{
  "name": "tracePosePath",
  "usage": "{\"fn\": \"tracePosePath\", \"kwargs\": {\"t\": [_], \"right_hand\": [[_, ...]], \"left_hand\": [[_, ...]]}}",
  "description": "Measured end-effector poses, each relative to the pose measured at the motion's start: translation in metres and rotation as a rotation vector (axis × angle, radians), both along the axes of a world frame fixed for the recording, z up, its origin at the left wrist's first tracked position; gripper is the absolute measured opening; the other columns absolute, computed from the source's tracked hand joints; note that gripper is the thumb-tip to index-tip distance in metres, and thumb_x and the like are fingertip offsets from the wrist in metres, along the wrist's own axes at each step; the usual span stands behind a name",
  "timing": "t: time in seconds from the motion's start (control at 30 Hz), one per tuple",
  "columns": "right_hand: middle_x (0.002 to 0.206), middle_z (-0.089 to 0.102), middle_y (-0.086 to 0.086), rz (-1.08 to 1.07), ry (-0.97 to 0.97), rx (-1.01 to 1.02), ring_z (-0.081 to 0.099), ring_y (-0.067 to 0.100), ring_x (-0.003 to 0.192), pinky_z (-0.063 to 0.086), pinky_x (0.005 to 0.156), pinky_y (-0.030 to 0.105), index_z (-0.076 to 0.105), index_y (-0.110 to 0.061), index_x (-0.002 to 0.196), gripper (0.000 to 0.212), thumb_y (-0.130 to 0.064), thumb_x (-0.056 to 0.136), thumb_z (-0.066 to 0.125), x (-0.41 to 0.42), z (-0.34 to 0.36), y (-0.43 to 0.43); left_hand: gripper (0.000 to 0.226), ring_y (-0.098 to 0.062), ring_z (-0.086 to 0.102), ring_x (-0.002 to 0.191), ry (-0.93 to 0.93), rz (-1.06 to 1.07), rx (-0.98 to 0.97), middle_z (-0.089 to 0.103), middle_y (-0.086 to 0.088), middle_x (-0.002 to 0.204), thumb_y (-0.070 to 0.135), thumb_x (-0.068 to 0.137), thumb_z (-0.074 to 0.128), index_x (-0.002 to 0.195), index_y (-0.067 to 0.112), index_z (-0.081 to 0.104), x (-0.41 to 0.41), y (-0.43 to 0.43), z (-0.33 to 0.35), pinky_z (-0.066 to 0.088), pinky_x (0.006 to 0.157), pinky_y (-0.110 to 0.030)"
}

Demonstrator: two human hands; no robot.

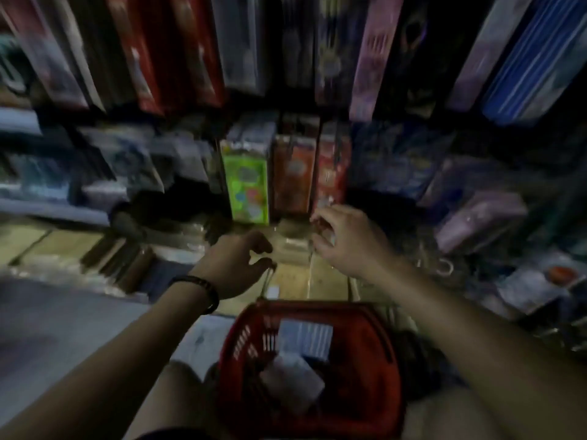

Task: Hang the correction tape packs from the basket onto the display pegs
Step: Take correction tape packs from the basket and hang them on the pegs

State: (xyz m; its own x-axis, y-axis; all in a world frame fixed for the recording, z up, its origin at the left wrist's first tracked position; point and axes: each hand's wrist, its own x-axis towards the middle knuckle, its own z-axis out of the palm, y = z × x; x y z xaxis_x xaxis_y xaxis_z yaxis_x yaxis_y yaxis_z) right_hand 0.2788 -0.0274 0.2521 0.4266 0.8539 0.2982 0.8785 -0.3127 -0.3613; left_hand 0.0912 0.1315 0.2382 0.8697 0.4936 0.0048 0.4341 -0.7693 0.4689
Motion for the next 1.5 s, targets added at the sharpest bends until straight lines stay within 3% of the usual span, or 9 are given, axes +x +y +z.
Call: {"fn": "tracePosePath", "kwargs": {"t": [0.27,0.43,0.53,0.6,0.77,1.0,1.13,1.4,1.5], "right_hand": [[0.081,0.072,-0.001,-0.306,0.709,-0.351,0.071,0.022,0.08,0.06,0.073,0.038,0.067,-0.023,0.087,0.017,-0.025,0.076,0.079,-0.027,-0.273,-0.046],[0.095,0.075,-0.004,-0.518,1.101,-0.355,0.073,0.021,0.089,0.062,0.084,0.046,0.066,-0.027,0.096,0.041,-0.021,0.065,0.092,-0.034,-0.415,-0.059],[0.099,0.078,0.004,-0.695,1.241,-0.248,0.076,0.021,0.086,0.064,0.08,0.045,0.073,-0.015,0.107,0.074,-0.052,0.046,0.09,-0.026,-0.47,-0.055],[0.104,0.077,0.003,-0.808,1.252,-0.179,0.074,0.019,0.087,0.063,0.08,0.041,0.067,-0.014,0.112,0.089,-0.058,0.039,0.093,-0.02,-0.465,-0.039],[0.119,0.068,0.004,-1.008,1.307,-0.032,0.067,0.024,0.1,0.054,0.087,0.039,0.051,-0.013,0.132,0.069,-0.023,0.077,0.092,0.003,-0.474,-0.012],[0.083,0.077,0.003,-0.805,1.292,-0.095,0.073,0.023,0.079,0.058,0.071,0.034,0.078,-0.017,0.091,0.007,-0.018,0.088,0.084,-0.023,-0.485,-0.039],[0.084,0.074,0.001,-0.707,1.229,-0.34,0.069,0.018,0.077,0.046,0.054,0.012,0.079,-0.01,0.101,0.012,-0.012,0.089,0.081,-0.048,-0.492,-0.055],[0.101,0.07,0.0,-0.789,1.125,-0.364,0.07,0.019,0.092,0.054,0.078,0.026,0.066,-0.021,0.113,0.053,-0.01,0.067,0.092,-0.056,-0.494,-0.054],[0.106,0.077,0.005,-0.731,1.271,-0.438,0.07,0.013,0.082,0.051,0.058,0.016,0.073,-0.016,0.116,0.045,-0.008,0.074,0.089,-0.056,-0.496,-0.055]], "left_hand": [[0.02,-0.022,0.07,0.105,0.342,0.039,-0.267,0.073,0.001,0.111,0.031,0.096,0.069,0.115,0.023,0.07,-0.02,-0.022,-0.164,0.057,0.089,-0.035],[0.029,-0.023,0.069,0.109,0.525,0.069,-0.388,0.073,-0.001,0.118,0.045,0.097,0.065,0.12,0.027,0.069,-0.013,-0.026,-0.236,0.056,0.097,-0.038],[0.033,-0.019,0.064,0.113,0.62,0.005,-0.418,0.067,0.001,0.124,0.036,0.1,0.059,0.133,0.032,0.058,-0.011,-0.026,-0.271,0.052,0.101,-0.037],[0.036,-0.016,0.062,0.113,0.657,-0.023,-0.428,0.064,0.005,0.123,0.039,0.1,0.058,0.135,0.032,0.054,-0.006,-0.025,-0.286,0.051,0.102,-0.036],[0.037,-0.018,0.066,0.112,0.758,-0.095,-0.461,0.065,0.001,0.128,0.043,0.1,0.061,0.133,0.026,0.058,0.011,-0.023,-0.308,0.057,0.101,-0.042],[0.035,-0.013,0.064,0.102,0.783,-0.119,-0.414,0.067,0.002,0.128,0.043,0.104,0.053,0.134,0.025,0.059,0.016,-0.014,-0.314,0.054,0.089,-0.03],[0.043,-0.023,0.063,0.12,0.764,-0.091,-0.387,0.064,-0.003,0.136,0.044,0.103,0.056,0.139,0.021,0.058,0.018,-0.018,-0.311,0.051,0.104,-0.039],[0.054,-0.017,0.069,0.103,0.78,-0.132,-0.437,0.064,-0.001,0.138,0.056,0.1,0.052,0.146,0.029,0.049,0.013,-0.015,-0.316,0.06,0.092,-0.038],[0.055,-0.018,0.069,0.108,0.742,-0.128,-0.46,0.064,-0.001,0.138,0.056,0.1,0.054,0.149,0.03,0.048,0.015,-0.012,-0.315,0.062,0.09,-0.039]]}}
